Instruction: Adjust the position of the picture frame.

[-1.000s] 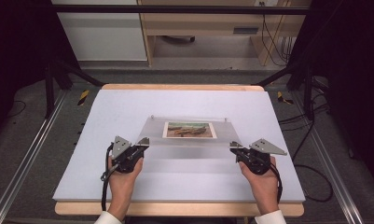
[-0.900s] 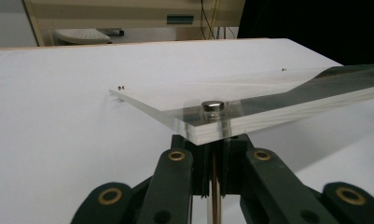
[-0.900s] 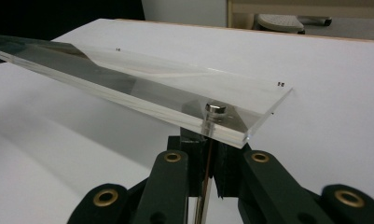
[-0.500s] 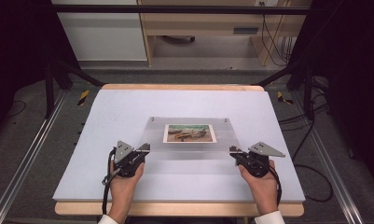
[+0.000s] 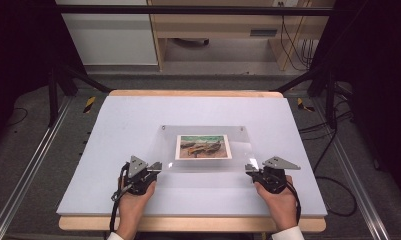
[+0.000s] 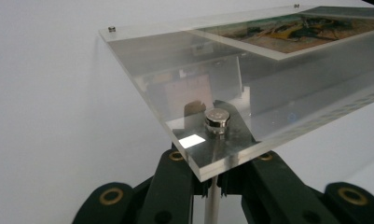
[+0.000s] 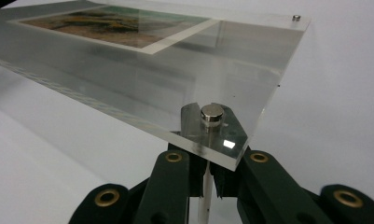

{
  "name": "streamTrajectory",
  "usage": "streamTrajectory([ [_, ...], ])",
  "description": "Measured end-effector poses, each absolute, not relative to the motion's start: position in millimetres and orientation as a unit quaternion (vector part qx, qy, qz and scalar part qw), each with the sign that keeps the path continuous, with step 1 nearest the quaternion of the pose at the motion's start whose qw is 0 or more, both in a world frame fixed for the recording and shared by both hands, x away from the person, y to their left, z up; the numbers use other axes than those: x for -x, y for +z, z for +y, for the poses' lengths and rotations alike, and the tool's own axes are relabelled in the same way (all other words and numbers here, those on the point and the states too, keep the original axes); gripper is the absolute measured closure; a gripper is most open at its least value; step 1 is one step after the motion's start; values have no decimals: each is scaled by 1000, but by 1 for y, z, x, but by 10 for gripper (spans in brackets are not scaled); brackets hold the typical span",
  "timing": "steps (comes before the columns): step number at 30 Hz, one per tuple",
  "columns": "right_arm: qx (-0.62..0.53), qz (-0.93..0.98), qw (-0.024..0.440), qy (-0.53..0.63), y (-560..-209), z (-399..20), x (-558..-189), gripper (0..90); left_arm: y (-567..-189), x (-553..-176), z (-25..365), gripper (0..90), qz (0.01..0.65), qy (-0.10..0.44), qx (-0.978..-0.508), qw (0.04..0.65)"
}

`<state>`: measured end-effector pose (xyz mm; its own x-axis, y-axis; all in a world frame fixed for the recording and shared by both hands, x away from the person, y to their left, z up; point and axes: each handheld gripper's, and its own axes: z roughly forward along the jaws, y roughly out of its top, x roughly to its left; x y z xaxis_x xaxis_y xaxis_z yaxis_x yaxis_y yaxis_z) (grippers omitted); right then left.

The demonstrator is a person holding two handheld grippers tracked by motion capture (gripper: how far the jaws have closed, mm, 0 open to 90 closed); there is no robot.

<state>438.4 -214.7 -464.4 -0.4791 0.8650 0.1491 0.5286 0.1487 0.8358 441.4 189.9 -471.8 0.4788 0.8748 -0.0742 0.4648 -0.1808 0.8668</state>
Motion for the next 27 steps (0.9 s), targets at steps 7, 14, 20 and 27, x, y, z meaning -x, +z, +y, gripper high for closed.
streamTrajectory([
  [7, -476, 744, 182, 433, -471, -208, -440, 843, -481, -446, 194, 828, 464, 229, -738, 433],
  [14, -480, 741, 186, 430, -473, -205, -445, 842, -481, -450, 195, 827, 467, 223, -737, 435],
  [20, -481, 742, 188, 427, -474, -206, -446, 842, -481, -451, 196, 827, 462, 217, -742, 434],
  [27, -482, 744, 184, 426, -473, -206, -447, 842, -479, -451, 195, 828, 465, 213, -739, 439],
])
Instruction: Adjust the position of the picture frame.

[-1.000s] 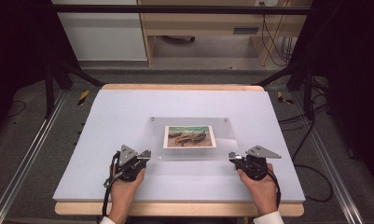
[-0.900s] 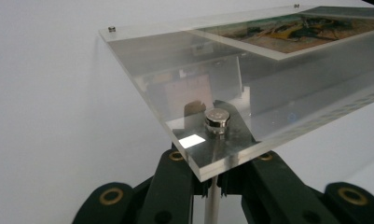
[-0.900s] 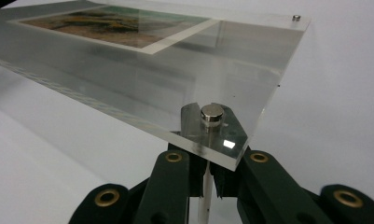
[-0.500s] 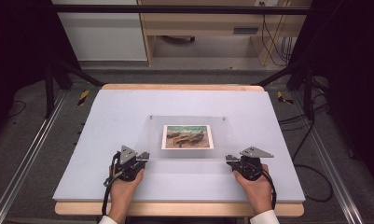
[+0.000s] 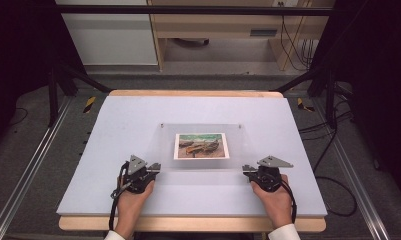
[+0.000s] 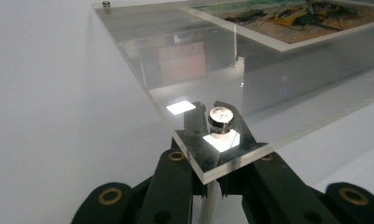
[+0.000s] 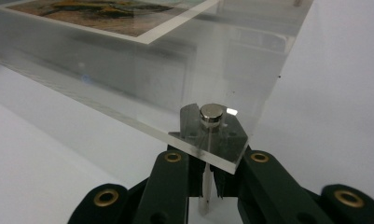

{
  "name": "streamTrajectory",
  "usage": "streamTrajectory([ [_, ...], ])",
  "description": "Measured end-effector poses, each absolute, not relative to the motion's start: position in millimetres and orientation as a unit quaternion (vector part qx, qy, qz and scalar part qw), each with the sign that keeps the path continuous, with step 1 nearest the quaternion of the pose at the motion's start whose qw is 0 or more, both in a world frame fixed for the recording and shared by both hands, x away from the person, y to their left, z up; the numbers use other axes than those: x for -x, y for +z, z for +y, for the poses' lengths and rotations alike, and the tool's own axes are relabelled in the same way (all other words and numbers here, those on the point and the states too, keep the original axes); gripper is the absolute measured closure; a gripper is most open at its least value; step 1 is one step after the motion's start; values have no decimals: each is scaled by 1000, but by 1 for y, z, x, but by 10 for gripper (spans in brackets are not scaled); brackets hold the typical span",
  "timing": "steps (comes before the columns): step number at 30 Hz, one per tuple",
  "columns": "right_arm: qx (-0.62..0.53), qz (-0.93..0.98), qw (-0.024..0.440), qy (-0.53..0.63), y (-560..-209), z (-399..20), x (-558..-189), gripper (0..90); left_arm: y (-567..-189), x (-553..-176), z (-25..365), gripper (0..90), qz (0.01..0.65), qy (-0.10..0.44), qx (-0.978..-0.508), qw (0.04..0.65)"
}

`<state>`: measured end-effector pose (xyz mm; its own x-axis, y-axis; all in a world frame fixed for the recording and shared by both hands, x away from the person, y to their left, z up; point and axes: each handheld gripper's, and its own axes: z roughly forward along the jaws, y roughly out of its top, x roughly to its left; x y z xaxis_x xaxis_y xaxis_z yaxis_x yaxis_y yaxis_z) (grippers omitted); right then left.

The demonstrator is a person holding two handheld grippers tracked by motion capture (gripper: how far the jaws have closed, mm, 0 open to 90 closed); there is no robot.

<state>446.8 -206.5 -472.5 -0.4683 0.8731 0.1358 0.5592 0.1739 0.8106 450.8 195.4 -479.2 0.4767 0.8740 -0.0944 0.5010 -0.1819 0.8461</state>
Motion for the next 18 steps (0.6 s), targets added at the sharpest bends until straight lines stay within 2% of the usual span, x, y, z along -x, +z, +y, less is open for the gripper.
streamTrajectory([
  [6, -484, 742, 188, 425, -472, -209, -452, 840, -480, -451, 193, 809, 457, 220, -746, 432],
  [9, -480, 746, 181, 425, -474, -211, -451, 811, -478, -450, 195, 731, 456, 231, -747, 426],
  [12, -478, 746, 170, 432, -472, -215, -446, 679, -475, -446, 202, 612, 458, 240, -749, 415],
  [16, -473, 755, 146, 431, -468, -221, -434, 423, -470, -437, 211, 418, 460, 237, -752, 408],
  [18, -465, 768, 154, 413, -467, -221, -429, 346, -469, -434, 213, 311, 450, 235, -760, 405],
])
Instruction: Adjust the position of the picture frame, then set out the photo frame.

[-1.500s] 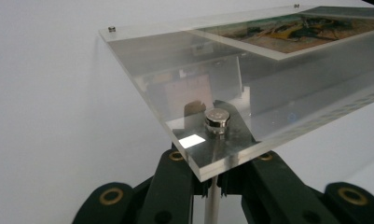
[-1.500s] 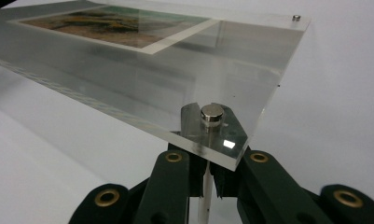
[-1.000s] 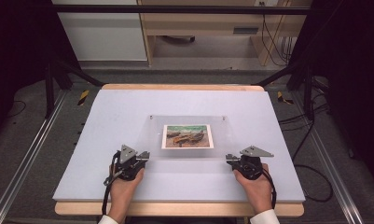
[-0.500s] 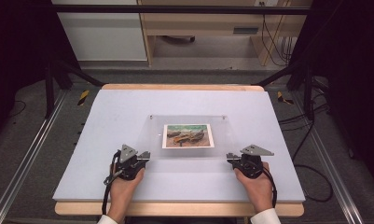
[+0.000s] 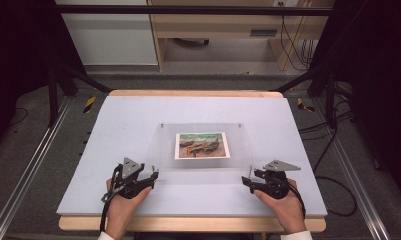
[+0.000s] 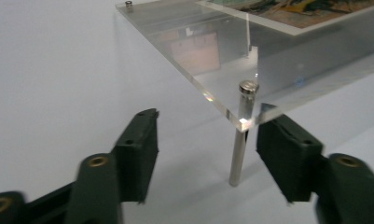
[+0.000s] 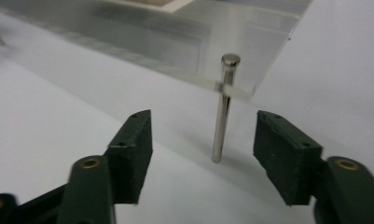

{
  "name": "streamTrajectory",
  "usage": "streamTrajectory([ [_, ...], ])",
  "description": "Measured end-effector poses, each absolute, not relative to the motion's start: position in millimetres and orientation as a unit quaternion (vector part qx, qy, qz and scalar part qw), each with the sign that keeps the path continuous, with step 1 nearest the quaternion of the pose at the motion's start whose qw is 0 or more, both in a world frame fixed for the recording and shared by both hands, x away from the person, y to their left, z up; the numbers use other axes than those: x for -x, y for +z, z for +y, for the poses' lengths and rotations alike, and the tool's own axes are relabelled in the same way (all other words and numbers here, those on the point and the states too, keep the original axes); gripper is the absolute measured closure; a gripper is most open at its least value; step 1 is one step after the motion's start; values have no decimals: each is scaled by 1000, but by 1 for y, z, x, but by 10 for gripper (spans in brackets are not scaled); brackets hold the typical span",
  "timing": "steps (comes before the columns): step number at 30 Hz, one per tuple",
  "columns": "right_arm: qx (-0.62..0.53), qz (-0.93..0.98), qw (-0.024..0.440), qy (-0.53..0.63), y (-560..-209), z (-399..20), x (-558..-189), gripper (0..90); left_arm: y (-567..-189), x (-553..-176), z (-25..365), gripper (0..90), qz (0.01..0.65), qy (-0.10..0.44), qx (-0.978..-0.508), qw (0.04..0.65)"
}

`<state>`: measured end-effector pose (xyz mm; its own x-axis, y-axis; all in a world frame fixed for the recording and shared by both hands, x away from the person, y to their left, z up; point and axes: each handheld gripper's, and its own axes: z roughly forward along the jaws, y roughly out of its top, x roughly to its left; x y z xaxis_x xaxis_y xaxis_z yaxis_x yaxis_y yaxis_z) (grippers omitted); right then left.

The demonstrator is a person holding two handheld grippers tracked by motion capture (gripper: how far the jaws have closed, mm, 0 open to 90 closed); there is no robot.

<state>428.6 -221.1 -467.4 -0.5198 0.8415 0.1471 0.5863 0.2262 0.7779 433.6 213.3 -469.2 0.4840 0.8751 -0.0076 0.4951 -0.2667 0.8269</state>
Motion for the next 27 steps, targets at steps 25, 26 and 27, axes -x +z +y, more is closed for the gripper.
streamTrajectory([
  [25, -431, 748, 231, 448, -417, -198, -464, 189, -426, -472, 206, 63, 432, 150, -757, 466],
  [26, -427, 755, 223, 445, -419, -198, -466, 190, -429, -471, 207, 70, 437, 151, -752, 471],
  [27, -433, 753, 217, 445, -423, -199, -466, 197, -430, -470, 207, 84, 439, 152, -749, 471],
])
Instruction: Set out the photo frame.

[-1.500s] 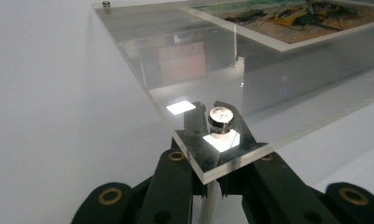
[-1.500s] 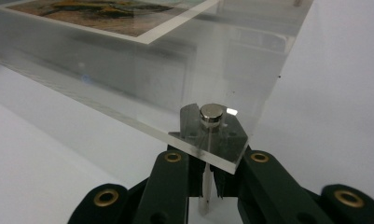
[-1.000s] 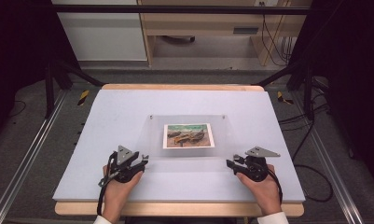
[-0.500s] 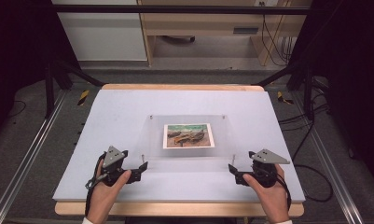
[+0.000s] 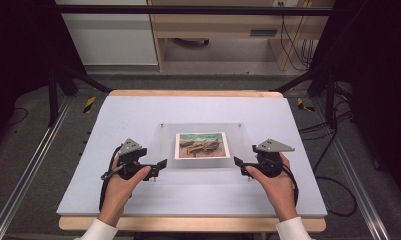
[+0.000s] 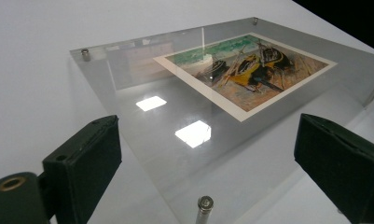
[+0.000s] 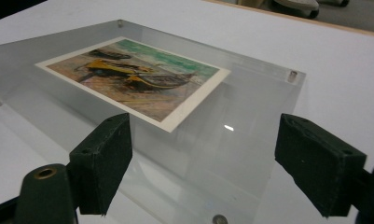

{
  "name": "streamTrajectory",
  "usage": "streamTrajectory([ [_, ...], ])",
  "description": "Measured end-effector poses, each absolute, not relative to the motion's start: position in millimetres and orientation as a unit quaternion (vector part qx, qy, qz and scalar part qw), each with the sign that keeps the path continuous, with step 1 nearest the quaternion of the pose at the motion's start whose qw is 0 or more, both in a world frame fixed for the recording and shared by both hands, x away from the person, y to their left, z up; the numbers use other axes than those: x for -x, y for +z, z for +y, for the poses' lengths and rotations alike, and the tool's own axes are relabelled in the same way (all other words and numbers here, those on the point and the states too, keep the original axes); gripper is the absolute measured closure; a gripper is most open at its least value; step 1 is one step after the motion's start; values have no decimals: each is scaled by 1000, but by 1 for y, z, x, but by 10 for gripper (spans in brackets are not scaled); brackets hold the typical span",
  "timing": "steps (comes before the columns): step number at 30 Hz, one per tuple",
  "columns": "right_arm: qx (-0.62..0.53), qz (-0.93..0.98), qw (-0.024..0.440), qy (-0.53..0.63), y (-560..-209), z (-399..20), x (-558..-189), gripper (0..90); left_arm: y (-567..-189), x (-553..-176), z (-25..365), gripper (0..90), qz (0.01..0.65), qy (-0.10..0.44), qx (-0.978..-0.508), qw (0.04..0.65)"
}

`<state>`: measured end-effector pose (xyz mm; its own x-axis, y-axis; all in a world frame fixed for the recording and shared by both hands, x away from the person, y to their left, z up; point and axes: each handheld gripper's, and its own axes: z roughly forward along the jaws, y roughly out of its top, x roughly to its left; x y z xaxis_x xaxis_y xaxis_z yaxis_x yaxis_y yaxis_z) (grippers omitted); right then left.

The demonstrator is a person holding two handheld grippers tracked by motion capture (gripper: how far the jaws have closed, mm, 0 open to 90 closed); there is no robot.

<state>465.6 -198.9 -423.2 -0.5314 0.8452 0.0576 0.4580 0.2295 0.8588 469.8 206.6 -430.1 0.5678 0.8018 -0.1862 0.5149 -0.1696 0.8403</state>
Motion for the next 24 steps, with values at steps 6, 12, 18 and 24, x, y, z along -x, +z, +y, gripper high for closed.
streamTrajectory([
  [6, -454, 750, 185, 444, -433, -205, -470, 229, -439, -470, 202, 131, 447, 154, -750, 462],
  [12, -470, 741, 164, 450, -439, -210, -476, 229, -443, -473, 204, 182, 459, 155, -737, 471],
  [18, -483, 741, 144, 443, -445, -212, -480, 227, -451, -477, 206, 194, 474, 125, -734, 470],
  [24, -498, 729, 117, 454, -448, -216, -480, 223, -454, -481, 208, 184, 484, 105, -727, 476],
])
